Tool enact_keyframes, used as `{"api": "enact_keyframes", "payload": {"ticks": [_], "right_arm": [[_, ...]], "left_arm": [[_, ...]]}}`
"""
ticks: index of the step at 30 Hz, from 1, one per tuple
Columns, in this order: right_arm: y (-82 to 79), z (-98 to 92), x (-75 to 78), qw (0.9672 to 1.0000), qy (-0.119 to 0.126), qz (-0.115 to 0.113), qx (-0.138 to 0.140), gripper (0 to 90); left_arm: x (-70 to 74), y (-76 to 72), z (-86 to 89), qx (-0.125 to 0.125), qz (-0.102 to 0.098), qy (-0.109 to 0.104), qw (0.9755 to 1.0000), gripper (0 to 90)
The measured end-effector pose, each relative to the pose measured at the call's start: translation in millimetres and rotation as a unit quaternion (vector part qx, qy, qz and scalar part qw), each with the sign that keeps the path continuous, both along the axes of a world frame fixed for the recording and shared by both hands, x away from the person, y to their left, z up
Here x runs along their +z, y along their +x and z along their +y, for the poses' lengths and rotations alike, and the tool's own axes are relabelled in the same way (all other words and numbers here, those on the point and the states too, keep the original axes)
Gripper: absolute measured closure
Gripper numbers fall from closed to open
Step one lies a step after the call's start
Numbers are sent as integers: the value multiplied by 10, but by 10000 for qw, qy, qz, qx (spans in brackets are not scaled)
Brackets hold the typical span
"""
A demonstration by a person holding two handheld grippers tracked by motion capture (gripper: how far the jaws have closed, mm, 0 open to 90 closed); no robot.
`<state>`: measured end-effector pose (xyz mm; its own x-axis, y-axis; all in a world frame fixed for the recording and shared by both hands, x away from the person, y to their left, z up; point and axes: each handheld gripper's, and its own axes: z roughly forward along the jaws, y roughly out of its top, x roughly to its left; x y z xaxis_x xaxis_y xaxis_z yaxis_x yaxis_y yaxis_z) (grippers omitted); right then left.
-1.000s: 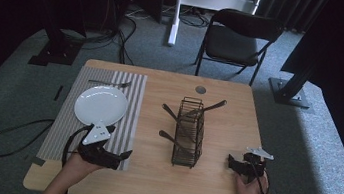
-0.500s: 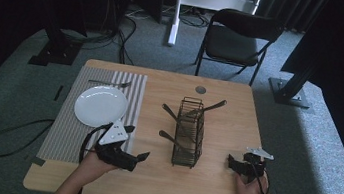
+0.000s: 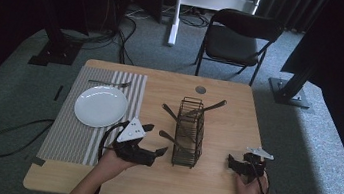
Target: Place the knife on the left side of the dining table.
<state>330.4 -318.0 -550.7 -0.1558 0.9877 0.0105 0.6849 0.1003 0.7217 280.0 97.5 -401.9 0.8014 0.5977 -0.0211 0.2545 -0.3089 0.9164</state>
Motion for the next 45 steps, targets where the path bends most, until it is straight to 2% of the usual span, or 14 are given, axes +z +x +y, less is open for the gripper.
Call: {"api": "enact_keyframes", "payload": {"ticks": [2,4,5,6,7,12,15,20,23,25,34,37,40,45], "right_arm": [[0,0,0,10000,1,2,-2,116],[0,0,0,10000,2,2,-5,117],[0,0,0,10000,2,2,-5,117],[0,0,0,10000,3,3,-8,117],[-1,0,0,10000,2,4,-10,117],[-1,0,1,10000,6,2,-16,117],[-1,-1,1,10000,6,3,-17,117],[0,-1,1,10000,5,3,-23,117],[0,-1,1,10000,8,3,-27,117],[0,-1,1,10000,6,3,-25,117],[0,-2,1,10000,3,4,-26,117],[0,-3,-1,10000,4,-5,-24,118],[0,-2,0,10000,5,-1,-25,117],[0,-3,0,10000,3,1,-21,117]], "left_arm": [[0,14,-43,19,2,-30,10000,243],[-4,15,-73,60,0,-62,10000,338],[-9,13,-91,113,-9,-86,9999,350],[-15,14,-99,134,4,-115,9998,425],[-22,15,-108,184,16,-129,9997,456],[-75,27,-122,127,191,-292,9993,637],[-90,-9,-130,185,17,-254,9995,732],[-94,-7,-153,107,73,-424,9990,757],[-57,12,-199,106,74,-450,9989,766],[-21,38,-226,71,191,-606,9980,818],[110,120,-507,-123,-132,-391,9991,834],[119,154,-559,-181,-215,-417,9987,834],[96,238,-654,-135,-333,-658,9972,835],[85,302,-755,-191,-466,-763,9958,837]]}}
